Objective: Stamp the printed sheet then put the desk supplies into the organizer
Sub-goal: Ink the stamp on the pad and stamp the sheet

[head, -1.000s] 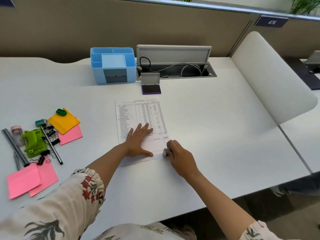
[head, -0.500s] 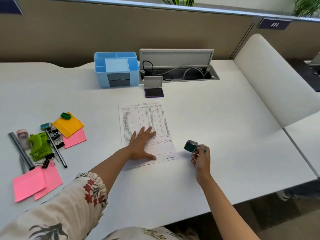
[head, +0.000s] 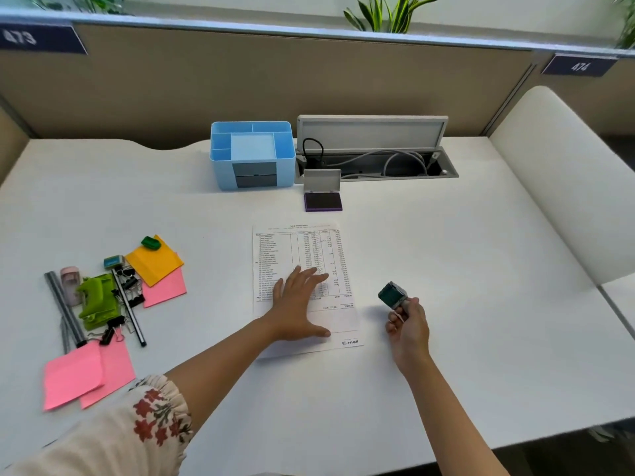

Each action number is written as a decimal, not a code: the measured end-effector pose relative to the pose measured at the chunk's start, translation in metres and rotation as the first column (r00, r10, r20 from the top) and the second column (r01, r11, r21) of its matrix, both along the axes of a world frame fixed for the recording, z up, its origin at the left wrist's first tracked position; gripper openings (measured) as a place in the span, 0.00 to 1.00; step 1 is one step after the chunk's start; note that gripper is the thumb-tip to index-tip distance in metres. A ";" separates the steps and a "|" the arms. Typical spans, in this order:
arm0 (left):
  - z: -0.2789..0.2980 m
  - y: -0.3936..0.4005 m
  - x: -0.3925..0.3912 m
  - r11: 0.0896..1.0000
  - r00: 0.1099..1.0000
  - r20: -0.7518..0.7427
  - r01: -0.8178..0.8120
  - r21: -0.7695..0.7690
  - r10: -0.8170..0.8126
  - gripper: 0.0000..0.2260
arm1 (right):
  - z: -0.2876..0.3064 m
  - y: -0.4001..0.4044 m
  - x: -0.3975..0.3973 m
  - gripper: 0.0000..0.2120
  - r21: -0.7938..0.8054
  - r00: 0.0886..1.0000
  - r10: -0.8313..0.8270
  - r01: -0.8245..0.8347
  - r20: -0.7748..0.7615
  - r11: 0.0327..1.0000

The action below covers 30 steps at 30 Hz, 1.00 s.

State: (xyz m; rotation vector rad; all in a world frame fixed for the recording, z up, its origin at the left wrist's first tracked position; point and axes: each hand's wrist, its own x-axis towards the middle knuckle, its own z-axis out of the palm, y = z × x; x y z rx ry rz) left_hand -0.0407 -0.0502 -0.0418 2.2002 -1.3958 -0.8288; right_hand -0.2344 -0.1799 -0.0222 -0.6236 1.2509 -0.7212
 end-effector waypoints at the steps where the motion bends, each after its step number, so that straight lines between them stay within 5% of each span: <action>1: 0.002 -0.001 0.000 1.000 1.000 -0.001 -0.005 -0.013 0.005 0.49 | 0.000 -0.003 0.002 0.12 0.006 1.000 -0.001 0.001 0.005 1.000; 19: 0.021 -0.105 0.076 0.962 0.969 0.087 -0.215 -0.167 0.232 0.39 | -0.008 -0.058 0.071 0.13 0.119 0.962 -0.068 0.037 0.265 0.992; 30: 0.041 -0.191 0.146 0.975 0.921 0.360 -0.076 -0.211 0.150 0.50 | -0.011 -0.078 0.092 0.10 -0.027 0.983 0.005 0.000 0.183 1.000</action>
